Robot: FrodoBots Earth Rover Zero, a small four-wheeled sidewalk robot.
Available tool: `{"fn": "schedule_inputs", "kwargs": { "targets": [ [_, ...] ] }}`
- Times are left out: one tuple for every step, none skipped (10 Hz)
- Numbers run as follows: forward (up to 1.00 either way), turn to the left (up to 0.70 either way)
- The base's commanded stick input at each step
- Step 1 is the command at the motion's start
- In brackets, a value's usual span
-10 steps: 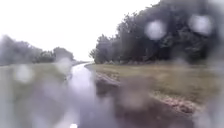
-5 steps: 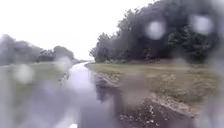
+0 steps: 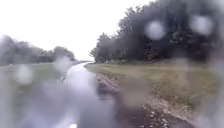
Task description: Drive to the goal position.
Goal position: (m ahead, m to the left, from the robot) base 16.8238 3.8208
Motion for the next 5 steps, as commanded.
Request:
{"fn": "schedule_inputs", "kwargs": {
  "targets": [
    [0.85, 0.34],
    [0.85, 0.34],
    [0.85, 0.34],
    [0.85, 0.34],
    [0.85, 0.34]
  ]
}}
